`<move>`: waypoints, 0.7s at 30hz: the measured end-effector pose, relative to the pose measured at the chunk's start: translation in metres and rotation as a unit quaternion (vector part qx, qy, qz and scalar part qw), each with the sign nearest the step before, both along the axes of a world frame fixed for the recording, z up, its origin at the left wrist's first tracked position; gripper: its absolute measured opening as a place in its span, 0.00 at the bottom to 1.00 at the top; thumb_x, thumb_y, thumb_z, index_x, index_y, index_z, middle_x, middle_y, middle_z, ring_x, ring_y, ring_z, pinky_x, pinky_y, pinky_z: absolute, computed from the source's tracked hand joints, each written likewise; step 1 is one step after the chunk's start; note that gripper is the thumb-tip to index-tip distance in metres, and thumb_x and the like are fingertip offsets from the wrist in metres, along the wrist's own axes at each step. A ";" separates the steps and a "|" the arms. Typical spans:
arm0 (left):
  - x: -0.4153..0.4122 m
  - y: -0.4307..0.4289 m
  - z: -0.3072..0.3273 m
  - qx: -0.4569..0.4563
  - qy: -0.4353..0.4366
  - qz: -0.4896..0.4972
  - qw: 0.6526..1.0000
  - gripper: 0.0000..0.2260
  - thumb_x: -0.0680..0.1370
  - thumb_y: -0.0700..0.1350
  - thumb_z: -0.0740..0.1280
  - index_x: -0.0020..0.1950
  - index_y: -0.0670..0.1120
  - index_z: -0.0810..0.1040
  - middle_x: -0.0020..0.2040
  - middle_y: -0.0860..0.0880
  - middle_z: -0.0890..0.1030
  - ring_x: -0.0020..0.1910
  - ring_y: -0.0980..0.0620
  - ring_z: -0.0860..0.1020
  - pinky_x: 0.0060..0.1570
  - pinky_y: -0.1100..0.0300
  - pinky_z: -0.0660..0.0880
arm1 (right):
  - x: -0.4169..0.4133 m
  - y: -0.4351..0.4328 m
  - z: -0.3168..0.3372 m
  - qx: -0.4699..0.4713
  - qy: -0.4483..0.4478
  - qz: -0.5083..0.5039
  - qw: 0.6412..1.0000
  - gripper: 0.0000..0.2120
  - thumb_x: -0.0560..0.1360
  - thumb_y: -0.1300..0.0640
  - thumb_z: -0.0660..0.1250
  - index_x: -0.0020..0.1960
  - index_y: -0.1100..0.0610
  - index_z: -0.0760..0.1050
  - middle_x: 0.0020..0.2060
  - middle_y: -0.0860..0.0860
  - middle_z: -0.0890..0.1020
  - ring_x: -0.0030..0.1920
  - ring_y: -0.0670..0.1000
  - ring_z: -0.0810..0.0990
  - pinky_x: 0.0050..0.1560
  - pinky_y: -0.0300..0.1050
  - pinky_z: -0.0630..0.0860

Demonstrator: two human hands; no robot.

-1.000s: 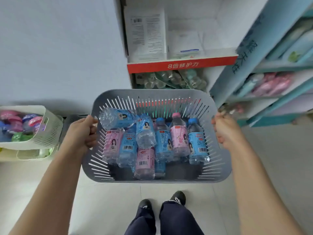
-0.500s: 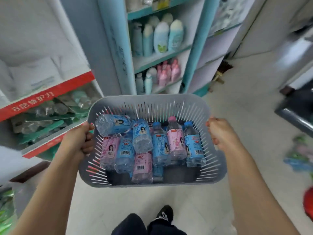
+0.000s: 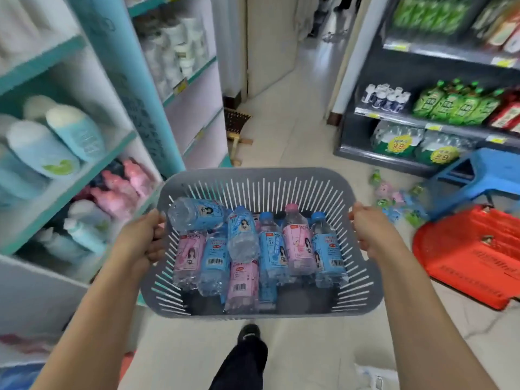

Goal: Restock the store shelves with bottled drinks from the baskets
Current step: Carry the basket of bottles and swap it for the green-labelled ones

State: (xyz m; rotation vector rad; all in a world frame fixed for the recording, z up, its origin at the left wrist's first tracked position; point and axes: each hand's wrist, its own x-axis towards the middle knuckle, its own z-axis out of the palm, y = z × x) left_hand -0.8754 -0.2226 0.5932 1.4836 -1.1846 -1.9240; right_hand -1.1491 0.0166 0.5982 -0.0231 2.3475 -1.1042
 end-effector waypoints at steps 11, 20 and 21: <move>-0.296 -0.024 0.007 0.000 -0.022 -0.191 0.981 0.12 0.83 0.44 0.55 0.39 0.48 0.65 0.20 0.54 0.62 0.14 0.59 0.54 0.17 0.75 0.53 | -0.194 0.067 -0.008 -0.021 0.017 -0.195 0.980 0.13 0.82 0.50 0.53 0.53 0.57 0.72 0.32 0.52 0.68 0.28 0.49 0.64 0.28 0.40 0.58; -0.522 0.026 -0.007 0.009 -0.024 -0.273 0.962 0.12 0.83 0.44 0.55 0.39 0.47 0.66 0.19 0.54 0.62 0.13 0.60 0.54 0.17 0.75 0.53 | -0.371 0.144 -0.017 -0.004 0.039 -0.255 0.966 0.14 0.82 0.50 0.53 0.52 0.58 0.72 0.30 0.51 0.67 0.28 0.48 0.63 0.29 0.39 0.57; -0.547 0.031 -0.008 0.008 -0.021 -0.279 0.960 0.12 0.83 0.45 0.55 0.39 0.47 0.67 0.19 0.54 0.62 0.13 0.60 0.54 0.18 0.75 0.53 | -0.389 0.152 -0.017 -0.002 0.041 -0.264 0.964 0.14 0.81 0.50 0.53 0.52 0.58 0.72 0.31 0.51 0.67 0.28 0.49 0.63 0.29 0.40 0.58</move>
